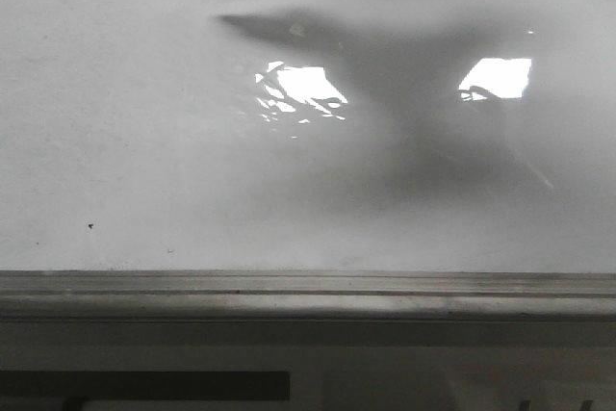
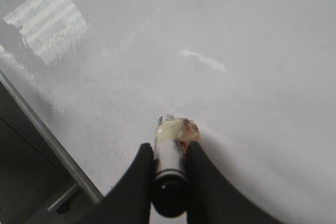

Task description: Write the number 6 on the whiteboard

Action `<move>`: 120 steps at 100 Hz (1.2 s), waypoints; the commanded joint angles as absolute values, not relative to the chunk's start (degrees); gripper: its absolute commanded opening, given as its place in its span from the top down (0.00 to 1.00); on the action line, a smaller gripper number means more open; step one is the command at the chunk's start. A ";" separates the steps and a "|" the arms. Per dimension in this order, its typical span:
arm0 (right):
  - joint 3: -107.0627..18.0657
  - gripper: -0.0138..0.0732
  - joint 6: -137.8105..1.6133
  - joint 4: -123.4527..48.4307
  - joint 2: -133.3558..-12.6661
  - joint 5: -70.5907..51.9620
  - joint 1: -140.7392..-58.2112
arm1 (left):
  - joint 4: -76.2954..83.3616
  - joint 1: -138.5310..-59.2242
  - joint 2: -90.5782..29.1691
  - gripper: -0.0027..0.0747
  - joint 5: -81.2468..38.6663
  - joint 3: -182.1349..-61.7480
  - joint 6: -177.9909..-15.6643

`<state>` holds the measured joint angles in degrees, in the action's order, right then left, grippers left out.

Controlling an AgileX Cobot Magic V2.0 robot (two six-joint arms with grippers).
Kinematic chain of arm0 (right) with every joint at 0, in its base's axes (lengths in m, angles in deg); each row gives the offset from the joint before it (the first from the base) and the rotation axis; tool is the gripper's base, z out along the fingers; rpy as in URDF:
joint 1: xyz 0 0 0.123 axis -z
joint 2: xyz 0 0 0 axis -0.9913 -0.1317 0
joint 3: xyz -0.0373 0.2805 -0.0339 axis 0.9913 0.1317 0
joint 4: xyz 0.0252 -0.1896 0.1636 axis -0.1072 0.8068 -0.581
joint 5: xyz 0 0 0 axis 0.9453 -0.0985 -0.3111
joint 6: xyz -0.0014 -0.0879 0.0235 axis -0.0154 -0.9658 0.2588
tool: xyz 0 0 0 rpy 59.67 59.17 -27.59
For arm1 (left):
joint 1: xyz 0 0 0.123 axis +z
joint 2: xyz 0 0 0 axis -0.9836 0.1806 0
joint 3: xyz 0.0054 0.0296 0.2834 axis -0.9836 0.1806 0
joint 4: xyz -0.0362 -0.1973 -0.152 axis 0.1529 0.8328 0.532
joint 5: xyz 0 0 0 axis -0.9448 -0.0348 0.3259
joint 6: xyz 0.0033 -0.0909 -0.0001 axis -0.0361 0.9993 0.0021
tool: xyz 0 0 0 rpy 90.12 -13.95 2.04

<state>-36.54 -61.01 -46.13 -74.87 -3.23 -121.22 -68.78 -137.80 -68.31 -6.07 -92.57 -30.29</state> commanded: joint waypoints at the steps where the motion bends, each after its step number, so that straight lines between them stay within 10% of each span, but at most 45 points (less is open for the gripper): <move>1: -38.55 0.91 -61.14 -46.73 -75.68 -6.67 -120.77 | -70.44 -138.04 -67.68 0.47 -8.77 -94.52 -29.45; 92: -39.26 0.89 -60.59 -45.78 -83.59 -0.05 -126.15 | -70.47 -138.04 -67.68 0.49 -9.02 -94.27 -29.43; 120: -39.26 0.89 -60.59 -45.56 -77.60 2.99 -129.46 | -69.62 -138.04 -59.17 0.49 -25.67 -88.71 -29.43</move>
<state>-37.49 -60.14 -45.58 -79.94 4.33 -128.83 -68.98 -137.80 -64.08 -18.73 -88.42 -30.00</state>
